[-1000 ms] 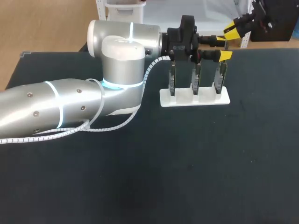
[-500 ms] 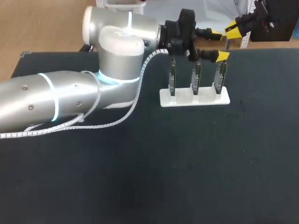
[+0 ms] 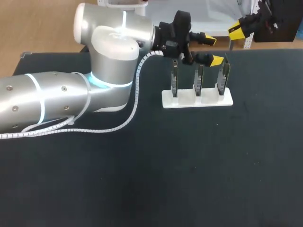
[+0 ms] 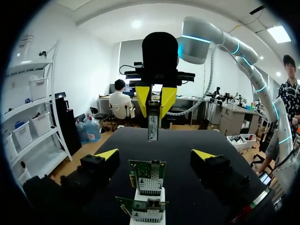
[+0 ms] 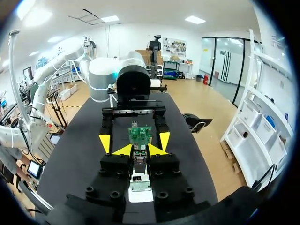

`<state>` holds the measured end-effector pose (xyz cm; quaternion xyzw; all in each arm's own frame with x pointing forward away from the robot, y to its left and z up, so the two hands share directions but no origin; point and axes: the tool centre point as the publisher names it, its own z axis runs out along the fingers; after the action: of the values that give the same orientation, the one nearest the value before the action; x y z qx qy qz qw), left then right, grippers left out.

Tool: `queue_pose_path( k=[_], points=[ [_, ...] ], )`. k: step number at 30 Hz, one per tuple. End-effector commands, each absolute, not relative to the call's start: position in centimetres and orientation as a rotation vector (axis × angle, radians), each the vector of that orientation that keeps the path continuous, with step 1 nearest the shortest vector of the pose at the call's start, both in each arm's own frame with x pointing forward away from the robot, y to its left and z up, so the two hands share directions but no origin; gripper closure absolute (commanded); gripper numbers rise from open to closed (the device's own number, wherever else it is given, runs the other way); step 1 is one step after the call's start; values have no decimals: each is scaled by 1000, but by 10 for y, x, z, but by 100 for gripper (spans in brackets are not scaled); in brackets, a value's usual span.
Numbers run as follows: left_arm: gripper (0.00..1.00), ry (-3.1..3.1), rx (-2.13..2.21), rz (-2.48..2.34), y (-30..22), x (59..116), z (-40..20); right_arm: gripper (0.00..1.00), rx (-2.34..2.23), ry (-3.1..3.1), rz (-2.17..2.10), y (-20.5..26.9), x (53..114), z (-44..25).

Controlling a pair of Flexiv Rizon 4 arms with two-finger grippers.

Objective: Pick up the optical module with the left hand, and insert it into the network port with the right hand.

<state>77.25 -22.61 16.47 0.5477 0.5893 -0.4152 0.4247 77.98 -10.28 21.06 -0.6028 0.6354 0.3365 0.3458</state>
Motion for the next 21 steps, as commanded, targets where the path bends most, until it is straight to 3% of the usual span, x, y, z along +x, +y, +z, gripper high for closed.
queue_pose_path(
  k=[1, 21],
  points=[
    [0, 1491, 1426, -1017, -228, 774, 169, 100, -1561, 1650, 871, -103, 779, 210],
    [0, 1531, 1467, -1018, -234, 779, 163, 100, -1549, 1657, 874, -103, 778, 207]
  ],
)
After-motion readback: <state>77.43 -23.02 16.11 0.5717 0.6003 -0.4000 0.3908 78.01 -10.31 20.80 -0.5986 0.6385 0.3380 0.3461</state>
